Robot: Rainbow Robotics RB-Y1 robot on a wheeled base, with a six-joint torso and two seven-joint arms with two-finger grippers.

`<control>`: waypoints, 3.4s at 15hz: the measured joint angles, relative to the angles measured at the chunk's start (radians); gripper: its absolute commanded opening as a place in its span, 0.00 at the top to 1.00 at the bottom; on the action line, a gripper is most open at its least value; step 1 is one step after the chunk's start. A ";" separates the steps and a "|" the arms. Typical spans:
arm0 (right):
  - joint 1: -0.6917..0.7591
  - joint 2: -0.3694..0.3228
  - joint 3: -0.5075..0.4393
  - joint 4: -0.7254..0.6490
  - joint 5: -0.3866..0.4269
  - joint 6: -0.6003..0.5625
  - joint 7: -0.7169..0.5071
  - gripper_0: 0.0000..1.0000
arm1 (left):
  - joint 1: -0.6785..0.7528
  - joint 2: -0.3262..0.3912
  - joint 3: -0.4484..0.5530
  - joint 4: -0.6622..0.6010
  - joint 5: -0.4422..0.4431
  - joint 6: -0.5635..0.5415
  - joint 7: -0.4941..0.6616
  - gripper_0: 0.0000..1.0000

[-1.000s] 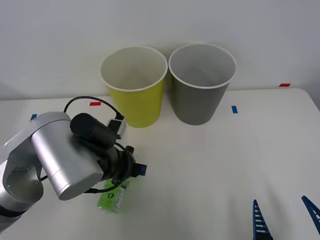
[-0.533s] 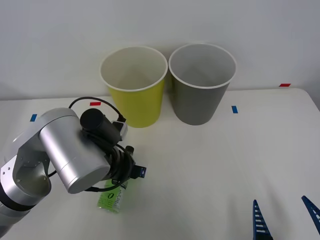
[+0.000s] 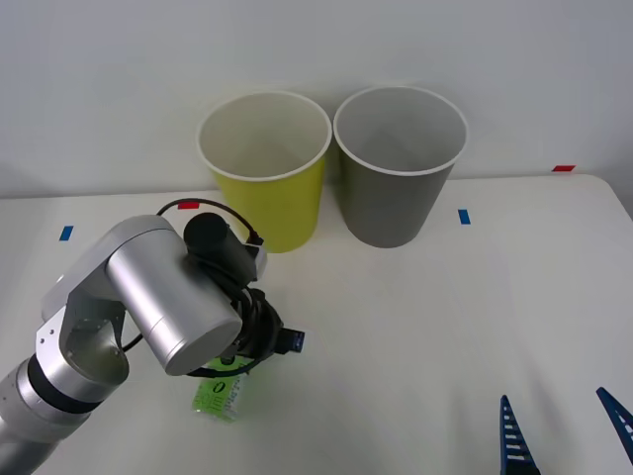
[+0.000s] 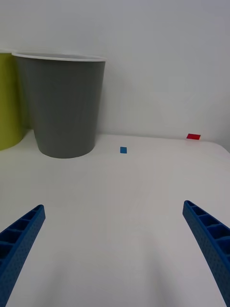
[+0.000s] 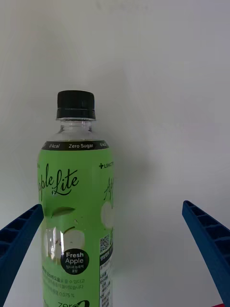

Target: Put cans in the gray bin and PET bottles in the light green bin.

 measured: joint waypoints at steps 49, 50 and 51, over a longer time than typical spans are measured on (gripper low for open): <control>0.000 0.000 0.000 0.000 0.000 0.000 0.000 0.00 | -0.008 0.053 0.012 0.042 -0.037 -0.025 -0.216 1.00; 0.000 0.000 0.000 0.000 0.000 0.000 0.000 0.00 | 0.016 0.057 0.043 0.013 -0.038 -0.037 -0.234 1.00; 0.000 0.000 0.000 0.000 0.000 0.000 0.000 0.00 | 0.044 0.057 0.081 -0.018 -0.038 -0.042 -0.277 1.00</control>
